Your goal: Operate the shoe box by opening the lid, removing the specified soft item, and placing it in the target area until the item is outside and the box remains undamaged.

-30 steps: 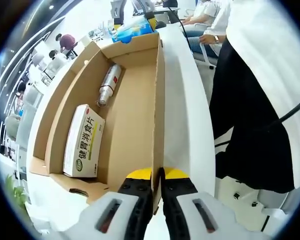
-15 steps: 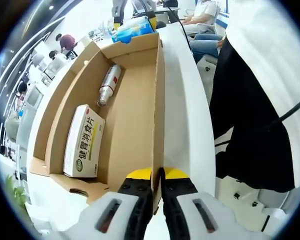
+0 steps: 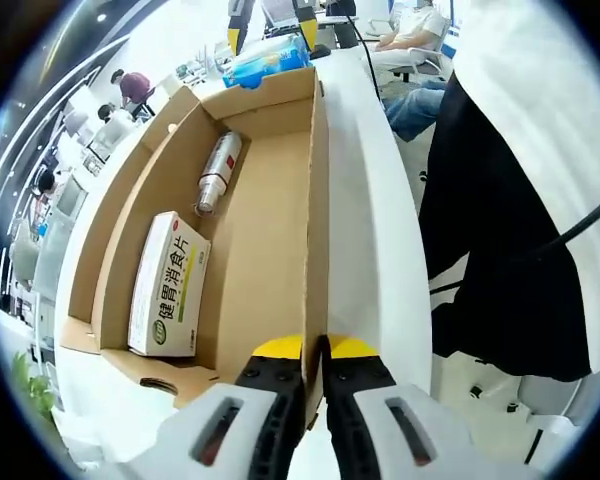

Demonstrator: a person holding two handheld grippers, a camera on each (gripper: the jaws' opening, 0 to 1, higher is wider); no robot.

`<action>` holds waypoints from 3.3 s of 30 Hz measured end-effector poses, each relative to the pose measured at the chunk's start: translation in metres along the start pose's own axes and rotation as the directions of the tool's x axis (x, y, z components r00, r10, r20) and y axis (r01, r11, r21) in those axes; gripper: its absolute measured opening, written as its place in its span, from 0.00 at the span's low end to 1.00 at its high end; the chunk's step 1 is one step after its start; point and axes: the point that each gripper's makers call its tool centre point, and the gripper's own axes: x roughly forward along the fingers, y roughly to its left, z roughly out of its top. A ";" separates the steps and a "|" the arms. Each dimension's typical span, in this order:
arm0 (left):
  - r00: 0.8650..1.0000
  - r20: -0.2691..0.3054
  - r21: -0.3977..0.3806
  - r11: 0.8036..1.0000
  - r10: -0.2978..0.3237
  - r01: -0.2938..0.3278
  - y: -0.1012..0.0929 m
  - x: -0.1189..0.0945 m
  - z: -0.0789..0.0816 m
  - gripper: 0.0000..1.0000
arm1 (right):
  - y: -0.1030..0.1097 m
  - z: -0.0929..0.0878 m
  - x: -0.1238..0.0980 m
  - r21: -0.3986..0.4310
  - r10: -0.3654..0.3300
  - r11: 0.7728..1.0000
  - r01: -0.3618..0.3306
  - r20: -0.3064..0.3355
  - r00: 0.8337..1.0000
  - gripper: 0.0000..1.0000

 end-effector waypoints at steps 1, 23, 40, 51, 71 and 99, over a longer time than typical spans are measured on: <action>1.000 0.000 0.001 1.000 -0.001 0.001 0.000 0.000 0.000 0.05 | 0.000 0.000 -0.001 0.000 0.001 1.000 -0.001 -0.001 1.000 0.67; 1.000 0.005 0.007 1.000 0.000 -0.001 -0.001 0.000 0.000 0.05 | -0.014 0.037 -0.036 0.326 -0.193 0.936 0.136 0.151 0.969 0.66; 1.000 0.001 0.001 1.000 0.007 -0.007 0.000 0.001 0.000 0.05 | -0.023 0.067 -0.040 0.619 -0.388 0.771 0.150 0.270 0.881 0.53; 1.000 0.003 0.004 1.000 0.006 -0.006 0.000 0.000 0.000 0.05 | -0.018 0.087 -0.033 0.479 -0.394 0.842 0.247 0.235 0.888 0.28; 0.998 -0.013 -0.013 0.998 -0.067 0.067 -0.003 0.001 0.000 0.01 | -0.019 0.126 0.006 0.359 -0.291 0.910 0.208 0.194 0.937 0.26; 0.998 -0.010 -0.012 0.998 -0.054 0.054 -0.003 0.002 -0.002 0.02 | -0.025 0.127 0.047 0.195 -0.273 0.949 0.246 0.122 0.954 0.26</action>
